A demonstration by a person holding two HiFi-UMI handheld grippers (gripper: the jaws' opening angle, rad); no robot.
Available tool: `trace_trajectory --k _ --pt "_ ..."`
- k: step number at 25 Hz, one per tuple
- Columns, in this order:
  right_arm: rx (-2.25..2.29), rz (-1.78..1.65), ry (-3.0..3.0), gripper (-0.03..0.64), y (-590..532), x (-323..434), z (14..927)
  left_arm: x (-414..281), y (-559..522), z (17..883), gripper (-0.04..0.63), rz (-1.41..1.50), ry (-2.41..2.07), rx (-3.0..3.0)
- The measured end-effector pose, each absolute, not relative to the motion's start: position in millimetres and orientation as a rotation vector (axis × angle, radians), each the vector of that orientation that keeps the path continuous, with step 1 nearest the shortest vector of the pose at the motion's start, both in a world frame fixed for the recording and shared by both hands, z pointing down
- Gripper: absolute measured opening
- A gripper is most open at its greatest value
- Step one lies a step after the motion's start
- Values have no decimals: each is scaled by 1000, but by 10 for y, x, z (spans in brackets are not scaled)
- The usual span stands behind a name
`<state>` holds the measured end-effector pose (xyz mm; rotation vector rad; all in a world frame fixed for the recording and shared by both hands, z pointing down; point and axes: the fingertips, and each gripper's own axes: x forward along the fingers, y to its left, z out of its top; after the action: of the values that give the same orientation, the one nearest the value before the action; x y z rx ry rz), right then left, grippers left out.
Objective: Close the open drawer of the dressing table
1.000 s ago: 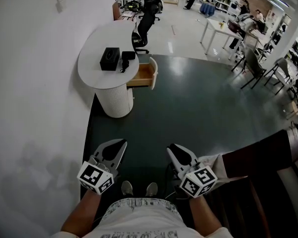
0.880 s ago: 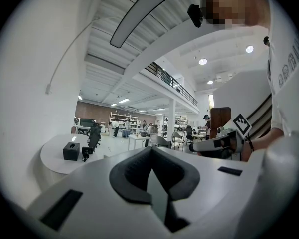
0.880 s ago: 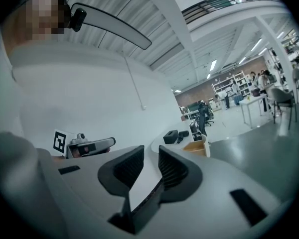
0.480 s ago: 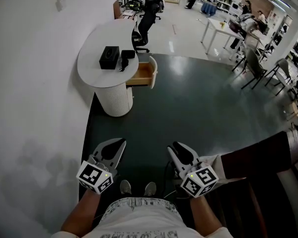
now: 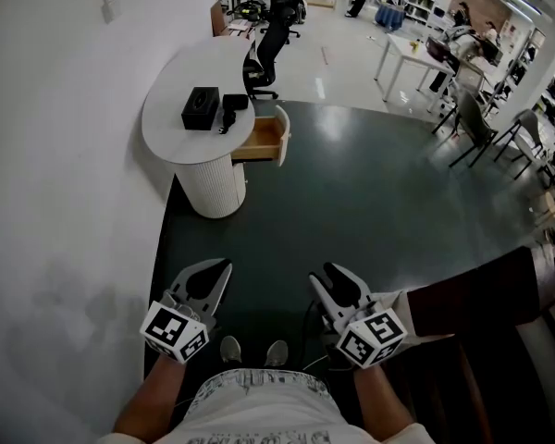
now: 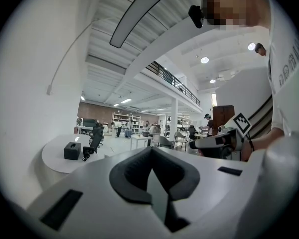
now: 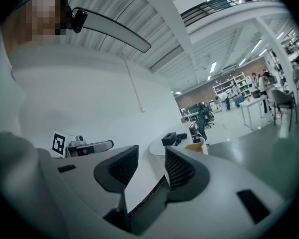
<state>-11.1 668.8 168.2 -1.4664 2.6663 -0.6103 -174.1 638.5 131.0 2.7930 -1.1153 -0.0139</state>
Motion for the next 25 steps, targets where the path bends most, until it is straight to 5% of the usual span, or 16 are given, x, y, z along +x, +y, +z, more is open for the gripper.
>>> trace_trajectory --k 25 --pt "-1425 -640 2671 181 6602 361 1777 -1307 6331 1334 15 -24 -1171 2779"
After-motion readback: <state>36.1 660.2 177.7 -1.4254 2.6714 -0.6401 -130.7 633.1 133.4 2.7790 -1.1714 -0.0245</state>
